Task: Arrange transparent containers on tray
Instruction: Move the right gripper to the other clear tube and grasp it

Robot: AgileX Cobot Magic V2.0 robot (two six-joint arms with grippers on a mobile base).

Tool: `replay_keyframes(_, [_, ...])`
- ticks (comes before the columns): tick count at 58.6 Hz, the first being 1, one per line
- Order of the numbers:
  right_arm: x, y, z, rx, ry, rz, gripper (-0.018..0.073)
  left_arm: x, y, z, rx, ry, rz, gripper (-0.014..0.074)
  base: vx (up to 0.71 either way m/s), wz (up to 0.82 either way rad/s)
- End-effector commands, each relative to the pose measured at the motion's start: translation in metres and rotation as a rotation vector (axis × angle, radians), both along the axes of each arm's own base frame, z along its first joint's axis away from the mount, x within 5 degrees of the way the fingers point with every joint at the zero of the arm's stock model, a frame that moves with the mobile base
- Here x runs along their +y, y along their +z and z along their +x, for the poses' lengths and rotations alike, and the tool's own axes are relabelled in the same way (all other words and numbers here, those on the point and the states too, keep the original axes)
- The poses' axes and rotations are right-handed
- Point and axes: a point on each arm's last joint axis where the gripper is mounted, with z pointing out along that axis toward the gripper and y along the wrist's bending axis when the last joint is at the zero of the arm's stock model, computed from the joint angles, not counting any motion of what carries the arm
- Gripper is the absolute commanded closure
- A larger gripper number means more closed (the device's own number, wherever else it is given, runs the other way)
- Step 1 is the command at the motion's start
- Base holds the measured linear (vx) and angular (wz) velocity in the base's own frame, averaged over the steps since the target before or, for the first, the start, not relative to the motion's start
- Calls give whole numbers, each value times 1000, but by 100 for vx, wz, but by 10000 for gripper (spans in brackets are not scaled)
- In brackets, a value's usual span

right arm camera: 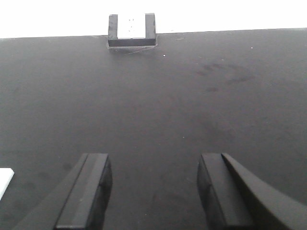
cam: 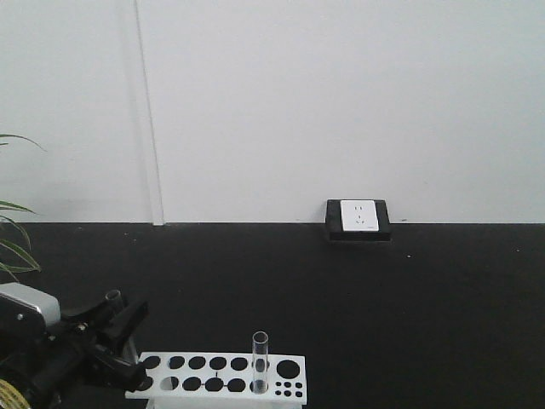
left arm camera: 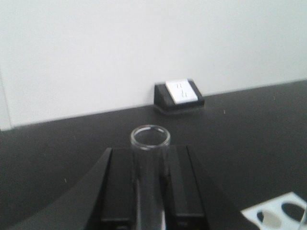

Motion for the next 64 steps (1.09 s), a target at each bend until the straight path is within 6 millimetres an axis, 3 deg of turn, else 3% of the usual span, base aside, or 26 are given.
replay_keyframes(1, [0, 20, 5, -125, 3, -4, 89, 3, 35, -8, -136, 16, -60, 462, 0, 0])
replay_keyframes(15, [0, 21, 5, -135, 3, 0, 89, 9, 64, -29, -153, 42, -43, 462, 0, 0])
replay_keyframes(24, [2, 23, 5, -153, -13, 105, 89, 14, 76, -43, -129, 64, -20, 462, 0, 0])
replay_keyframes(36, [10, 20, 9, -134, 48, 105, 89, 19, 77, -53, -38, 95, 22, 462, 0, 0])
replay_keyframes(53, [81, 7, 34, -206, 409, -3, 89, 20, 78, -56, -24, 102, 29, 462, 0, 0])
replay_keyframes(64, [125, -26, 60, -215, 491, -45, 89, 20, 79, -56, -30, 100, 25, 462, 0, 0])
